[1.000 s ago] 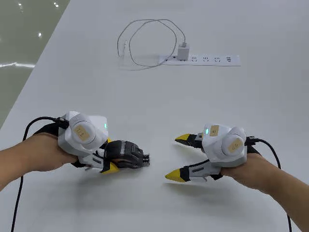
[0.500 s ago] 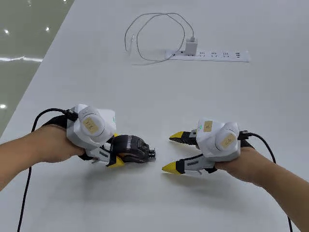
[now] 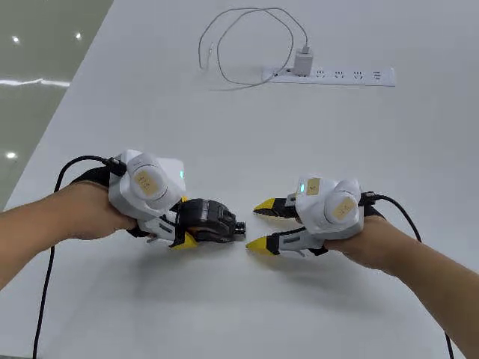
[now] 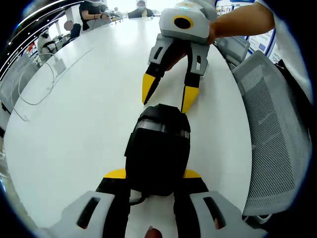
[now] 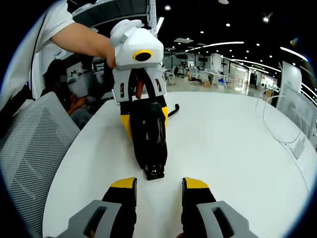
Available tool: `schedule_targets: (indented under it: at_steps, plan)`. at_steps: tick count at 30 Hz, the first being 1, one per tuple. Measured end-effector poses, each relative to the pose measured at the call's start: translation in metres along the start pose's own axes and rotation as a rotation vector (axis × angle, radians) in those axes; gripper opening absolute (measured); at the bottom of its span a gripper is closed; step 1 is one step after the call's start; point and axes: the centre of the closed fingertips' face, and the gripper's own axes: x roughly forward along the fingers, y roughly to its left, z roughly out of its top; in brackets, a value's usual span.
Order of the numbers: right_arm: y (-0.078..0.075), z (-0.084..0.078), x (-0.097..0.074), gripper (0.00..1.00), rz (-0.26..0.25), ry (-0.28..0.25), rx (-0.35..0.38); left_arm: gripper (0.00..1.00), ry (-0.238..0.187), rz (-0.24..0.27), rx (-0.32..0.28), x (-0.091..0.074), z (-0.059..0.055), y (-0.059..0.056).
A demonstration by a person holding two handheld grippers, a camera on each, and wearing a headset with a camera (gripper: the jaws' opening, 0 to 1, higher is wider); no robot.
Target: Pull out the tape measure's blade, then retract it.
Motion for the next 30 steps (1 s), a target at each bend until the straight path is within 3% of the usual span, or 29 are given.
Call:
schedule_targets:
  at_steps: [30]
  plan:
    - [0.004, 0.007, 0.016, 0.2, 0.028, -0.012, -0.044, 0.29, 0.005, -0.001, 0.003, 0.0, 0.0, 0.0]
